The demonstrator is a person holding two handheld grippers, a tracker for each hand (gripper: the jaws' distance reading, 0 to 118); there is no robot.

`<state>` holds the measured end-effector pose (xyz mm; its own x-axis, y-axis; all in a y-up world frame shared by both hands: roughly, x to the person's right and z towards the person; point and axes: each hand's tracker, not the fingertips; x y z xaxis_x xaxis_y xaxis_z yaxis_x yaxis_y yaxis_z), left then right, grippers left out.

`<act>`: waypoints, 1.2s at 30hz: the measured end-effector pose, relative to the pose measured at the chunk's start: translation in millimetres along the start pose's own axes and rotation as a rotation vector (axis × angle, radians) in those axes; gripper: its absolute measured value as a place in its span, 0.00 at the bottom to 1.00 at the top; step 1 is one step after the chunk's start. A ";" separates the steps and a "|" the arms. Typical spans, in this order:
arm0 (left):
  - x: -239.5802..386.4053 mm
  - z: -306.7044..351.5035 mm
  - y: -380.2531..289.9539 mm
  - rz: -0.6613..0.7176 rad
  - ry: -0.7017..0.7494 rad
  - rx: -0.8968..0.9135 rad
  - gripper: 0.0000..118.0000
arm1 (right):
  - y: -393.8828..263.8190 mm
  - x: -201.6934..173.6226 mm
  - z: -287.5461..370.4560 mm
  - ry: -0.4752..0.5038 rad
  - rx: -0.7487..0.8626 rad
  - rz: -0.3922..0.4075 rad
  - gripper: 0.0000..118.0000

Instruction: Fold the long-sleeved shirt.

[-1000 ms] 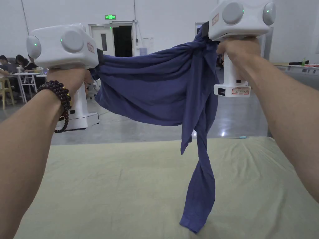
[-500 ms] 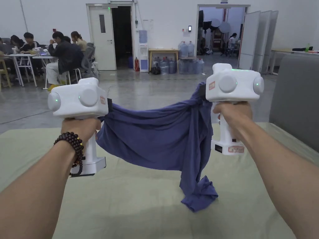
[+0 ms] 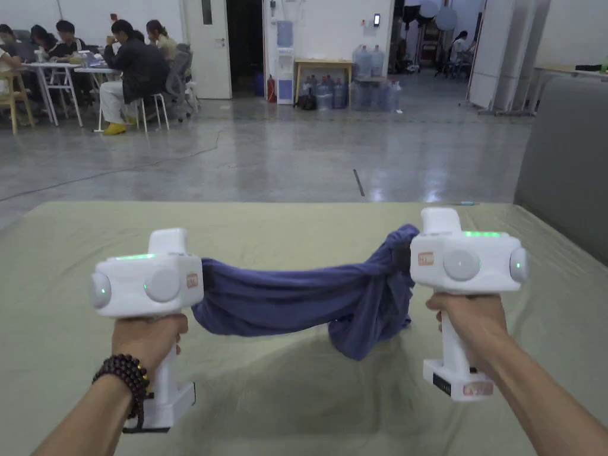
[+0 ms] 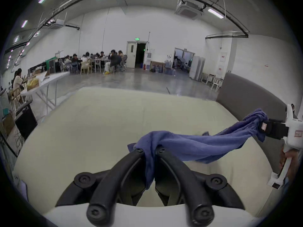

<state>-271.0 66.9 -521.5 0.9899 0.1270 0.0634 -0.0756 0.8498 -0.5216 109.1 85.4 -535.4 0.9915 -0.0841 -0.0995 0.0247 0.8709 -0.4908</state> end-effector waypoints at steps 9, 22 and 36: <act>-25.4 50.3 -158.2 0.029 -0.026 -0.148 0.05 | -193.3 -11.2 69.9 -0.024 -0.162 -0.003 0.14; -27.0 77.5 -232.4 0.089 -0.012 -0.263 1.00 | -276.9 -10.5 90.6 -0.041 -0.388 -0.014 1.00; -22.4 83.1 -174.7 0.072 -0.027 -0.122 0.00 | -198.2 12.2 140.9 -0.093 -0.193 -0.078 0.02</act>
<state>-289.9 -41.9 -361.0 0.9786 0.2009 0.0441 -0.1298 0.7697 -0.6251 134.3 -20.0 -317.4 0.9953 -0.0944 0.0214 0.0855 0.7538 -0.6515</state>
